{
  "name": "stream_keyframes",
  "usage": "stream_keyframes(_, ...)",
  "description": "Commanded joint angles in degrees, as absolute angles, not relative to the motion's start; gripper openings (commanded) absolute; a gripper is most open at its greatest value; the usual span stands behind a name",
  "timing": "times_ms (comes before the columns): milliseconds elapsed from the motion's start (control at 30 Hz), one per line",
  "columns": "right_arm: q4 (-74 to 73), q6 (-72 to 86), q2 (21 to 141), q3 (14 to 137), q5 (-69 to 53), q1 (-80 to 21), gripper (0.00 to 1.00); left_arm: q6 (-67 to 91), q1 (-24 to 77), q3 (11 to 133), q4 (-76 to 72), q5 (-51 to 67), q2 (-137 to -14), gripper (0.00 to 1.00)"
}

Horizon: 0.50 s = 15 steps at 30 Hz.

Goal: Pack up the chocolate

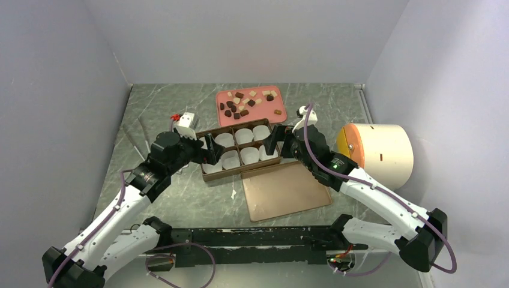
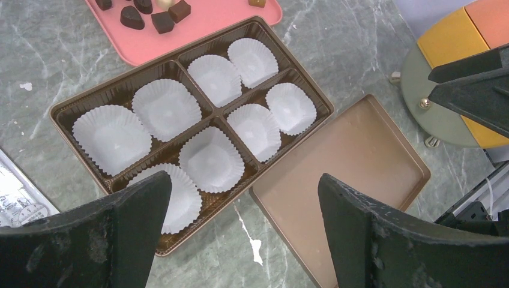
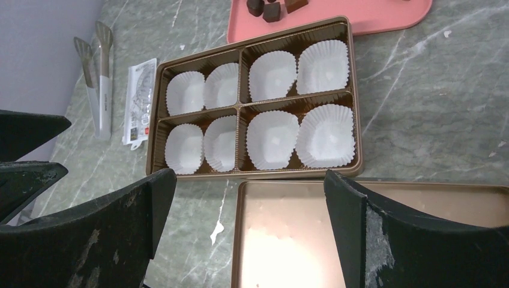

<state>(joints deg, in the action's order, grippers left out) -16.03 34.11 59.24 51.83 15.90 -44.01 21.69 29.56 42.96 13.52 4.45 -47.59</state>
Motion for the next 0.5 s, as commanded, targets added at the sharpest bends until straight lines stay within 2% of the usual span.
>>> stream_keyframes(0,-14.21,34.18,58.84,54.16,17.52,-43.83,1.00,20.84,29.62,44.37,10.95,3.79,-48.56,0.97)
stream_keyframes(200,-13.69,34.85,59.31,54.90,16.52,-43.81,1.00,20.37,29.61,46.31,12.22,0.47,-49.89,0.97)
stream_keyframes(467,-11.55,35.81,54.53,50.73,16.61,-43.90,1.00,24.68,29.47,49.00,19.06,-11.45,-57.76,0.97)
